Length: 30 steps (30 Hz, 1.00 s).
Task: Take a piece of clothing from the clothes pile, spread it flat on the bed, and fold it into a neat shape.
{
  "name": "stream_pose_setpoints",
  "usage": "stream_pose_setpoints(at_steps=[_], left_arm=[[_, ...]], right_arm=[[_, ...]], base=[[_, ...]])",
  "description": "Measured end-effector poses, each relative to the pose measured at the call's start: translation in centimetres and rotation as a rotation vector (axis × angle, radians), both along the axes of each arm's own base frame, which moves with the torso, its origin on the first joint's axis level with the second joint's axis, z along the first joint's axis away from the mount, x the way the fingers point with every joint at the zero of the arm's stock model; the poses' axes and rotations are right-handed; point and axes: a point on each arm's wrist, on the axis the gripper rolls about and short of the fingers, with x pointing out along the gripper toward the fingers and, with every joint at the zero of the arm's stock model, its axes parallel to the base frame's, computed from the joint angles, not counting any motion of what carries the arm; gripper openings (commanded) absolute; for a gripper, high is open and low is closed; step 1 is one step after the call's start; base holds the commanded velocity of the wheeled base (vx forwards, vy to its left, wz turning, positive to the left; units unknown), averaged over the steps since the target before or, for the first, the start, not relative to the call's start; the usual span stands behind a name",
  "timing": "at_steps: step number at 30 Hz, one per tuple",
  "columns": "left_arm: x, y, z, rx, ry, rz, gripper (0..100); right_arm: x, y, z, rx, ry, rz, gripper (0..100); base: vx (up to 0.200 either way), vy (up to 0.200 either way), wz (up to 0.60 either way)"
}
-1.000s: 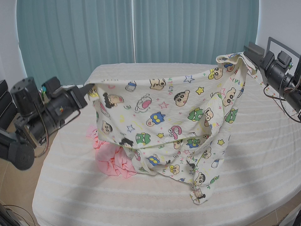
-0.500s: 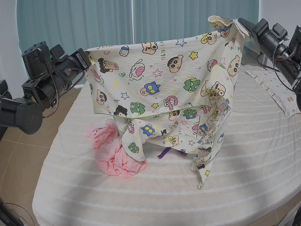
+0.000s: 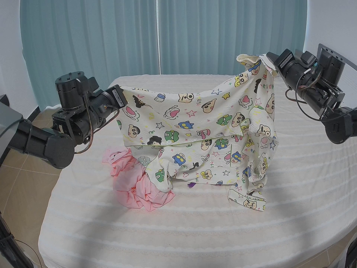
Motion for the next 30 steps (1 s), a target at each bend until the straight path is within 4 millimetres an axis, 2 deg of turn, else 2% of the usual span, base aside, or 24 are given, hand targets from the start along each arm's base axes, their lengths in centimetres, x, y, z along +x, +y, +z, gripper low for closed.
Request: stream_pose_setpoints(at_steps=[6,18,30], left_arm=[[0.8,-1.4,-0.4,0.006,0.016,-0.024,0],[0.8,-2.0,-1.0,0.009,0.033,0.000,0],[-0.1,-2.7,-1.7,0.010,0.061,-0.023,0]], right_arm=[[1.1,0.4,-1.0,0.009,0.000,-0.024,0],[1.0,0.6,-1.8,0.001,0.027,-0.018,0],[-0.3,0.5,-0.9,0.003,0.012,-0.005,0]], base=[[0.000,0.000,0.00],[-0.200,0.000,0.00],[0.000,0.000,0.00]])
